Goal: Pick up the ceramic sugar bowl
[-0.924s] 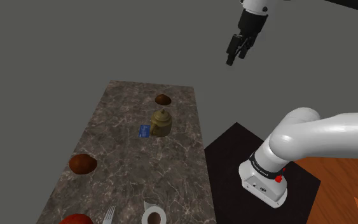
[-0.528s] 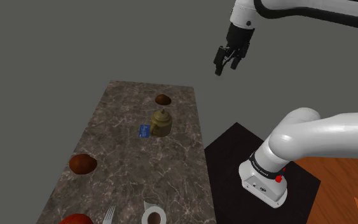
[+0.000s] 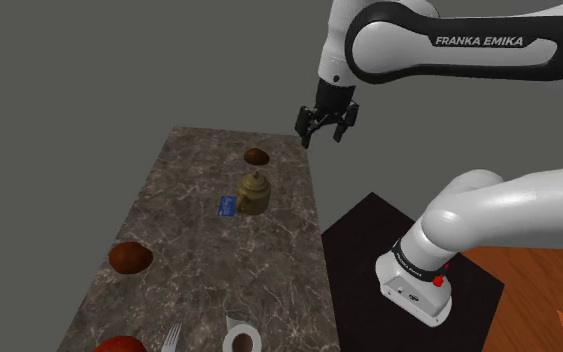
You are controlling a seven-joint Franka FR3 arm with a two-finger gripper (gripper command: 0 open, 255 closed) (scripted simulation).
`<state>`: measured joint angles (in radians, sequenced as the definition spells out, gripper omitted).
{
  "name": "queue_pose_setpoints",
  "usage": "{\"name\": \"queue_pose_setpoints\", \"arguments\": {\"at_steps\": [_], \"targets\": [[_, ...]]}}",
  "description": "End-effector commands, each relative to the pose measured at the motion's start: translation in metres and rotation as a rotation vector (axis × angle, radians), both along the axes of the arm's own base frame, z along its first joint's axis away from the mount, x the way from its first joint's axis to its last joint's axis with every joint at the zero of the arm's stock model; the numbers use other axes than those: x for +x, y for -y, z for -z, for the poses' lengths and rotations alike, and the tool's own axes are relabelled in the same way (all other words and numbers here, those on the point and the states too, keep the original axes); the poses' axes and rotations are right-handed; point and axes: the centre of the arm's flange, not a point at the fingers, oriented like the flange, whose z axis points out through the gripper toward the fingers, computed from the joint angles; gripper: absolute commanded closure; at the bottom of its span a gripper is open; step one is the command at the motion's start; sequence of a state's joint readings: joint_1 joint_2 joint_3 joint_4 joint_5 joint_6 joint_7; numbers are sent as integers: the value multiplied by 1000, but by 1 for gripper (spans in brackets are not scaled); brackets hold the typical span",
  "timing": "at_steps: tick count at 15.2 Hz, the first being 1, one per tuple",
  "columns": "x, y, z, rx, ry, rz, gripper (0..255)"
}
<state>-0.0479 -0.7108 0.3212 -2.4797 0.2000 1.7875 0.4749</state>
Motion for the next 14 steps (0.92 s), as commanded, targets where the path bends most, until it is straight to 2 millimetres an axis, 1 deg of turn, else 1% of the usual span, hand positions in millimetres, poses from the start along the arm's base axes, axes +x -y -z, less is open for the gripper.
{"name": "queue_pose_setpoints", "arguments": {"at_steps": [1,7,14], "targets": [[6,-14,19,2,-5,69,0],[38,-62,74,7,-22,258,0],[84,-109,139,13,-42,479,0]]}}
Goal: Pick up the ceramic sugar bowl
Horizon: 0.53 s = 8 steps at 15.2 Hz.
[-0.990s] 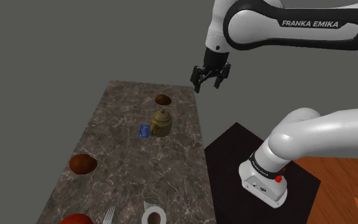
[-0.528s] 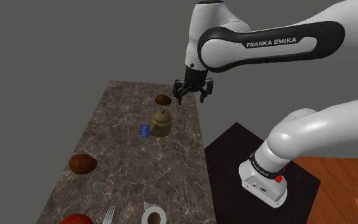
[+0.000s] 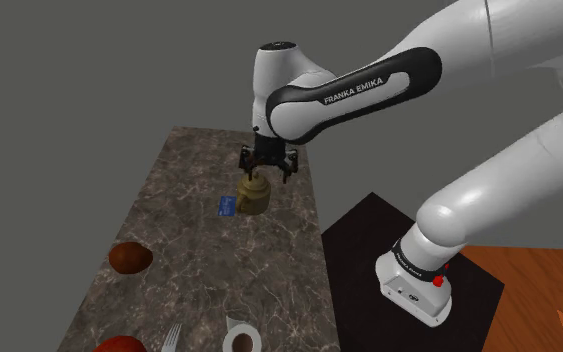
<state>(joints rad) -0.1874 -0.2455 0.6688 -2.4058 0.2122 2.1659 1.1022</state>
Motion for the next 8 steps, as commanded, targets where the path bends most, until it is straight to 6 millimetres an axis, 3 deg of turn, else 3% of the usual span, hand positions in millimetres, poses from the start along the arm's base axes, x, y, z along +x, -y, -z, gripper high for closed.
{"name": "queue_pose_setpoints", "arguments": {"at_steps": [1,6,8], "targets": [[14,-15,20,5,-5,69,0],[51,-40,66,9,-19,222,0],[51,-41,76,9,-19,222,0]]}}
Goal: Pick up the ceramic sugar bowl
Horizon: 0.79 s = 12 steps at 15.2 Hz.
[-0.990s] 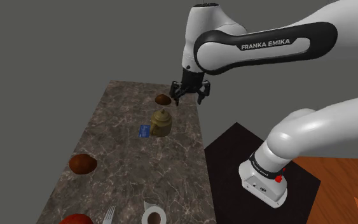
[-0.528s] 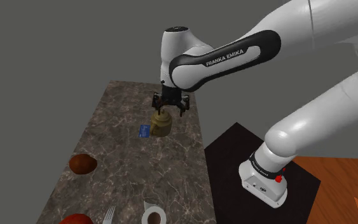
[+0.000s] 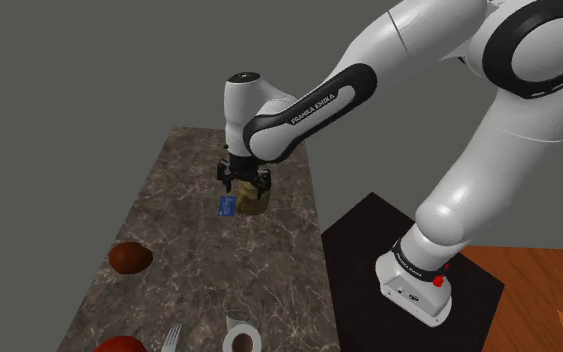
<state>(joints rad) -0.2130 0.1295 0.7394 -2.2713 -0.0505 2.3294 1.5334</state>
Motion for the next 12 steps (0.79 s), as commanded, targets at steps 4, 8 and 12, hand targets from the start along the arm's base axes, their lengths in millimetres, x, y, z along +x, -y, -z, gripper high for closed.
{"name": "queue_pose_setpoints", "arguments": {"at_steps": [4,8,12], "targets": [[2,0,26,0,0,9,0],[2,0,35,0,0,9,255],[2,-1,35,0,0,9,255]]}}
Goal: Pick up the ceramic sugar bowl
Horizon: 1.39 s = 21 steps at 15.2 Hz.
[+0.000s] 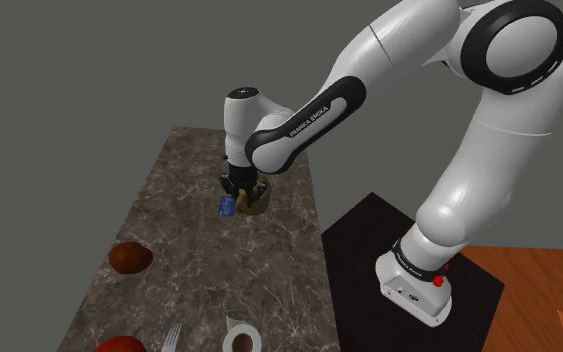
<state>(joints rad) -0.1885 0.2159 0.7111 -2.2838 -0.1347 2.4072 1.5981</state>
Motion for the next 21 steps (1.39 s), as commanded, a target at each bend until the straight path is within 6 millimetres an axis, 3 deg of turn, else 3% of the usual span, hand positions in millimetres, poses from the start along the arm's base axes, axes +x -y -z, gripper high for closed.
{"name": "queue_pose_setpoints", "arguments": {"at_steps": [1,5,21], "targets": [[0,0,1,0,-1,0,255],[1,1,0,0,-1,0,255],[1,1,-80,0,-1,0,255]]}}
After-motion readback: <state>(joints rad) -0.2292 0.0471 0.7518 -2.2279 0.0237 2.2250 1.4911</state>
